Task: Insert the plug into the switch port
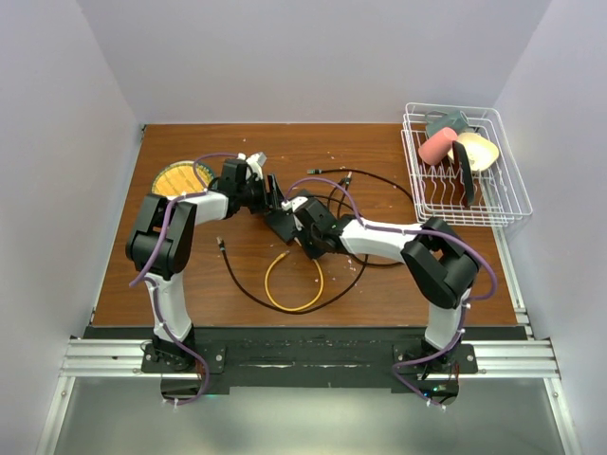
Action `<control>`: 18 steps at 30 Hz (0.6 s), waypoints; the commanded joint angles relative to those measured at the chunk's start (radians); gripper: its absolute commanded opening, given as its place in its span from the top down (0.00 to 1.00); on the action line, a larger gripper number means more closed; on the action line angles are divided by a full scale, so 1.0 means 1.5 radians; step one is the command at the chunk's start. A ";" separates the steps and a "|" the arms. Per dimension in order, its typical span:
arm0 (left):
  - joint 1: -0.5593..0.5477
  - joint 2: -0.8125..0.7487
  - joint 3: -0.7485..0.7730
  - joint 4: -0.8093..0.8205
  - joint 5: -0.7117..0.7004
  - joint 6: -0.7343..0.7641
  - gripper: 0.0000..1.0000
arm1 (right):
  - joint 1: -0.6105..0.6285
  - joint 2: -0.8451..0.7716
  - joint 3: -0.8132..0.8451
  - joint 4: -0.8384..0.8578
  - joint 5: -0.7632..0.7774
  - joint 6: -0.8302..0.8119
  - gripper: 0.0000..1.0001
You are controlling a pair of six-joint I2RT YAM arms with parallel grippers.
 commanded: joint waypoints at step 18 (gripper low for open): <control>-0.004 -0.008 -0.018 -0.054 0.007 -0.014 0.33 | 0.010 0.063 0.093 -0.089 -0.002 0.026 1.00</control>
